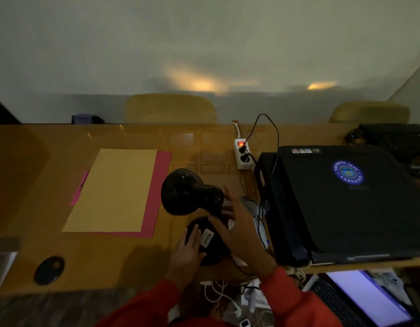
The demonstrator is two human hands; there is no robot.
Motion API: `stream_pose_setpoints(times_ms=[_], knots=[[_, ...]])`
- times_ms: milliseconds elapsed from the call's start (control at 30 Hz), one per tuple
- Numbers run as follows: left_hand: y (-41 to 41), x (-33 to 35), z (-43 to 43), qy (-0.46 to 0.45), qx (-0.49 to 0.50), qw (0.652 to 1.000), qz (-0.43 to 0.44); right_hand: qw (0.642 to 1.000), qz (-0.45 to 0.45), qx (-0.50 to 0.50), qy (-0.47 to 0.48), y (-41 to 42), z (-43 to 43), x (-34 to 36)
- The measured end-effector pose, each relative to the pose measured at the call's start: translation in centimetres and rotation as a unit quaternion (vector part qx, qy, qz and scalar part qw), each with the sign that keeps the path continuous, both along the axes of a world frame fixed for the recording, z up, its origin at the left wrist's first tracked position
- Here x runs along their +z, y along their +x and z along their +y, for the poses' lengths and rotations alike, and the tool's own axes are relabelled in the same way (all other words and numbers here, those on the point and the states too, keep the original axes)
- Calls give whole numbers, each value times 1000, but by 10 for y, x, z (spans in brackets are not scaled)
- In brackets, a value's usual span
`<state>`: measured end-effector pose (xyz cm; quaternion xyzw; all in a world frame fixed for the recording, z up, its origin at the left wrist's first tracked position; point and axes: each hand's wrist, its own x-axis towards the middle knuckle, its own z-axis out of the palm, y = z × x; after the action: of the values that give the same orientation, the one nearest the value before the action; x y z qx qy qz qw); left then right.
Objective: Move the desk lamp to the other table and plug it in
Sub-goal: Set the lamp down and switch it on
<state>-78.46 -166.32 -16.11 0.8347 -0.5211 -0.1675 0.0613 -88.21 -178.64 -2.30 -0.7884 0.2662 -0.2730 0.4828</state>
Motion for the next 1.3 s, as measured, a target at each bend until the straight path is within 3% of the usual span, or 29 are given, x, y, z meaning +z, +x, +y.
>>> stream_pose_setpoints(times_ms=[133, 300, 567, 767, 867, 933, 1067, 1300], knots=[[1, -4, -5, 45, 21, 999, 22, 997, -8, 25, -68, 3, 2, 15], [0, -3, -4, 103, -42, 988, -104, 999, 12, 14, -33, -3, 8, 16], [1, -4, -4, 92, -17, 994, -57, 993, 118, 2, -14, -13, 13, -13], [1, -5, -7, 101, -2, 993, -61, 993, 119, -7, -16, -13, 9, -25], [3, -3, -11, 109, 11, 994, -21, 992, 121, 1, -34, -13, 5, -31], [4, -4, -11, 96, 24, 995, 4, 993, 113, 0, -38, -13, 4, -36], [4, -4, -5, -22, 39, 999, 22, 995, 82, -8, -53, -15, 3, -48], [3, 0, -5, -23, 60, 997, 44, 994, 87, 24, -55, -14, -2, -47]])
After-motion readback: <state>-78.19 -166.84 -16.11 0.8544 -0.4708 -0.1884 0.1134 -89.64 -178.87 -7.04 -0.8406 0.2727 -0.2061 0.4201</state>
